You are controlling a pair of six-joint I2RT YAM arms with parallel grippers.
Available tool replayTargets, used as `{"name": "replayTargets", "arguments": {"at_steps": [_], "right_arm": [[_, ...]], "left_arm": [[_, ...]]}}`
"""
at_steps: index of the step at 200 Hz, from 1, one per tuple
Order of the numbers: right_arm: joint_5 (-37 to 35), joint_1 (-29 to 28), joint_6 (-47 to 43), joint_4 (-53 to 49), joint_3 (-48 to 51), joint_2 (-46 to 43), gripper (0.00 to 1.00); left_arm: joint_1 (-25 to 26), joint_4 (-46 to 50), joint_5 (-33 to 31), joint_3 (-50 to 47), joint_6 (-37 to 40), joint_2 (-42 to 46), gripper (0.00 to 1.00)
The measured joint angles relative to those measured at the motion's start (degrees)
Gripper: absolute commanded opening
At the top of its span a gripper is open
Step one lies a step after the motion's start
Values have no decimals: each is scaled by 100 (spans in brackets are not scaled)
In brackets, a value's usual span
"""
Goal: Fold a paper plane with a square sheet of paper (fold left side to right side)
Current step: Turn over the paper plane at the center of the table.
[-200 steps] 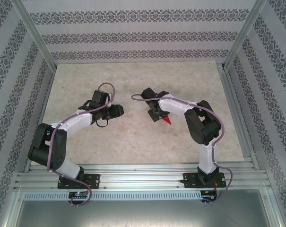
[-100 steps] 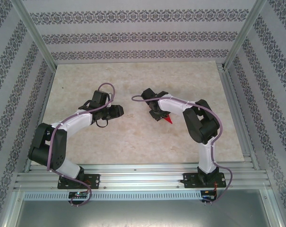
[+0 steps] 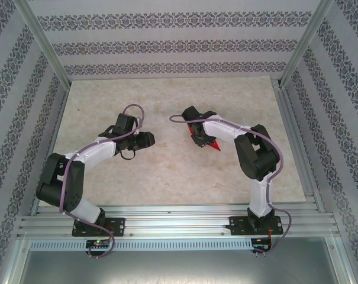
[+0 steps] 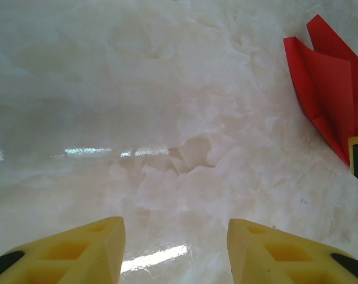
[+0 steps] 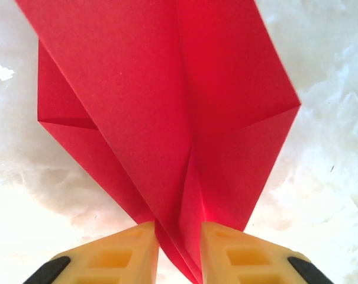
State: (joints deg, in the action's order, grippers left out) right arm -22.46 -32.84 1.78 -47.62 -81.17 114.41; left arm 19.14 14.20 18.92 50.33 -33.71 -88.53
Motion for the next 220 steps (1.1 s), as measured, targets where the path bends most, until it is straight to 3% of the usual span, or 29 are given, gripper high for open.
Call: {"name": "replayTargets", "arguments": {"at_steps": [31,62,91,132,167,220], "right_arm": [[9,42,-50,0,0,-2,2],[190,155,-37,-44,0,-63,1],[820,520,170,-153,0,-415,0],[1543,1143,710,-256,-9,-658,5],[1770,1200,981,-299,-50,-358,10],[1786,1239,1073,-365,-256,61,20]], "left_arm": [[0,2,0,0,0,-4,50],[0,2,0,0,0,-4,50],[0,0,0,0,2,-2,51],[0,-7,-7,0,46,28,57],[0,-50,-166,0,160,227,66],[0,-52,-601,0,302,748,69]]}}
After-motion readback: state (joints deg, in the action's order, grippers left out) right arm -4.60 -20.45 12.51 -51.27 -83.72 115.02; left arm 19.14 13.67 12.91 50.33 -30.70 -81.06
